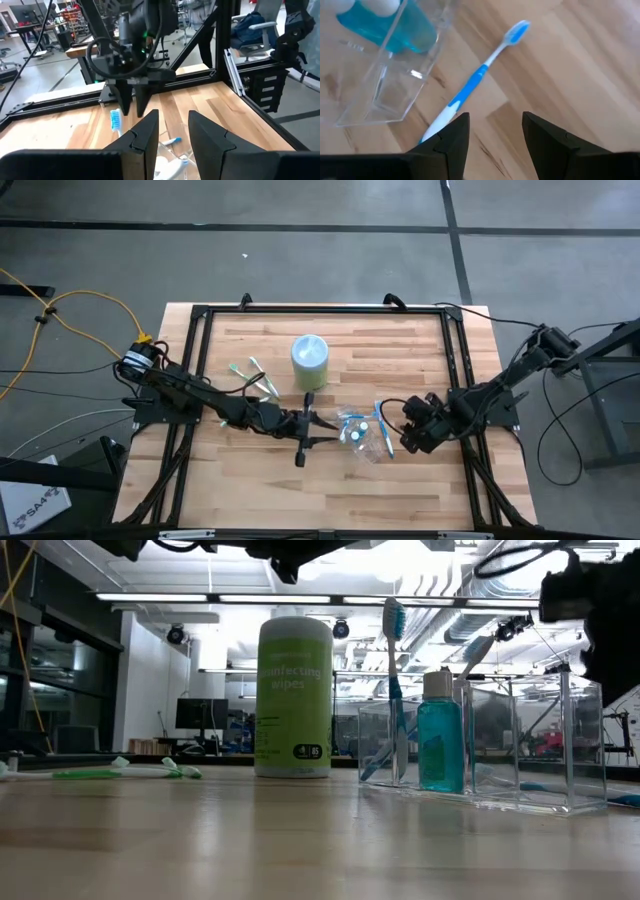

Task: Pick & Place toothbrushing station
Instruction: Put the blue toothbrush into the transparent organizer

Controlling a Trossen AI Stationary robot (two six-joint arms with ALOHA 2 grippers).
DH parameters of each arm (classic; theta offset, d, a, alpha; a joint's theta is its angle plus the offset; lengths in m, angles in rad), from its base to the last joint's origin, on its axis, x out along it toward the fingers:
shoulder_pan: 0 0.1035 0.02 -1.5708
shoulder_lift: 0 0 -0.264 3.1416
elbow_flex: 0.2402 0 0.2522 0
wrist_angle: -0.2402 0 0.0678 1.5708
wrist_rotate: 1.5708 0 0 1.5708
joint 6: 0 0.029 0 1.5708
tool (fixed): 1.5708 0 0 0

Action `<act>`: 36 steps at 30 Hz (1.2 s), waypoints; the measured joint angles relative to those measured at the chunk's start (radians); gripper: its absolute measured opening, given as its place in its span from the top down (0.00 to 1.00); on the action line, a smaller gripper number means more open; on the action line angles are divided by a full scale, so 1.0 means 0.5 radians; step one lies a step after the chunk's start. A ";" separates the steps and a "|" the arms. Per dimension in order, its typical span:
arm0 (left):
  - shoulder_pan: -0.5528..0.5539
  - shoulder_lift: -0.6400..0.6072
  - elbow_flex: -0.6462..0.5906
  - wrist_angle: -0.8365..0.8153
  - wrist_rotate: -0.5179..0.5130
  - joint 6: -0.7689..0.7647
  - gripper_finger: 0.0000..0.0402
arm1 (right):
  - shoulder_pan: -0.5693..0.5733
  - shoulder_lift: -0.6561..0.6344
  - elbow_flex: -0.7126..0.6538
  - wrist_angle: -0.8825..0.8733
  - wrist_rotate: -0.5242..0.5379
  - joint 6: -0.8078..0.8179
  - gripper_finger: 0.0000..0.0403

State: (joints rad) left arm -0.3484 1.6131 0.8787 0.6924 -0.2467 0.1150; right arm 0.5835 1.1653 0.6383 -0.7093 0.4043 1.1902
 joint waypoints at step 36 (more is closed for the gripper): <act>0.003 0.000 0.000 -0.075 -0.042 0.000 0.74 | -0.459 0.104 -0.333 0.799 -0.088 -0.033 0.57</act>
State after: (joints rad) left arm -0.3470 1.6131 0.8787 0.6548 -0.2676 0.1150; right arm 0.3541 1.2175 0.4717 -0.3096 0.3604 1.1737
